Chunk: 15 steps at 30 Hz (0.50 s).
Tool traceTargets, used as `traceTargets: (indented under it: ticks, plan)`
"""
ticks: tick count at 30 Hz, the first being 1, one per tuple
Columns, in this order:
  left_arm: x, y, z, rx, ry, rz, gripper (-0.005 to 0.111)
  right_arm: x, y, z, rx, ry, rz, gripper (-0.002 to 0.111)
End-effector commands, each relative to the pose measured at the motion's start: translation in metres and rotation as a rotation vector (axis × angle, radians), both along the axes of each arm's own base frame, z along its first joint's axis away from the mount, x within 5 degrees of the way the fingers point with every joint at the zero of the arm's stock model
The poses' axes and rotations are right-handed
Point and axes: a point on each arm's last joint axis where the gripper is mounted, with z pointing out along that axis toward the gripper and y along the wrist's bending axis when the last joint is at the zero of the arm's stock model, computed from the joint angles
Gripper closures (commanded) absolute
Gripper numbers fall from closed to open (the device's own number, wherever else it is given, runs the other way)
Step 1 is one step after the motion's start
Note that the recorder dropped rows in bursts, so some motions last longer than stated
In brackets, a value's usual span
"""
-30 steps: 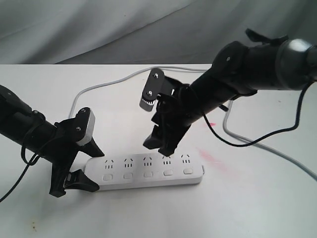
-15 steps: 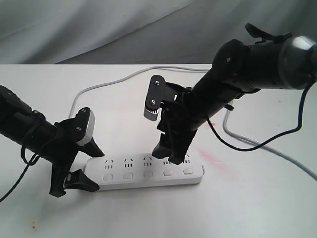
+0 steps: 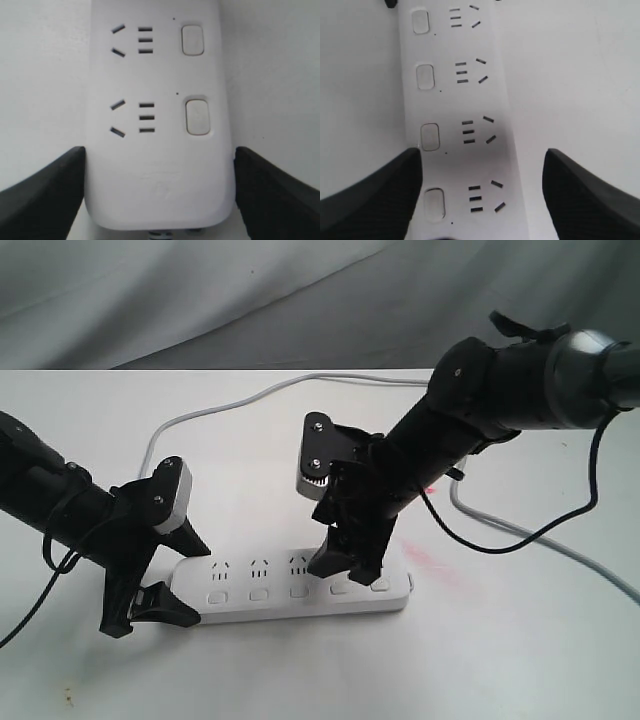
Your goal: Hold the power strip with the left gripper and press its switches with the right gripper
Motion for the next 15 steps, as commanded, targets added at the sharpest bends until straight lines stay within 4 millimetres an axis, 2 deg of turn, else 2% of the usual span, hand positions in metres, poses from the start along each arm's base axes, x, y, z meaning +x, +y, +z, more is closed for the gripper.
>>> traceTargets:
  ticks: [1,6,11,15]
  plan:
    - [0.001,-0.001,0.001,-0.003,-0.006,-0.011,0.064,0.007,-0.019,0.006,0.124,0.077,-0.003,0.045]
    - [0.001,-0.001,0.001,-0.003,-0.006,-0.011,0.064,0.007,-0.022,0.007,0.152,0.09,0.011,0.045]
    - [0.001,-0.001,0.001,-0.003,-0.006,-0.011,0.064,0.001,-0.027,-0.012,0.125,0.059,-0.036,0.045]
    - [0.001,-0.002,0.002,-0.007,-0.006,-0.005,0.064,-0.001,-0.025,-0.012,0.172,0.049,-0.035,0.045]
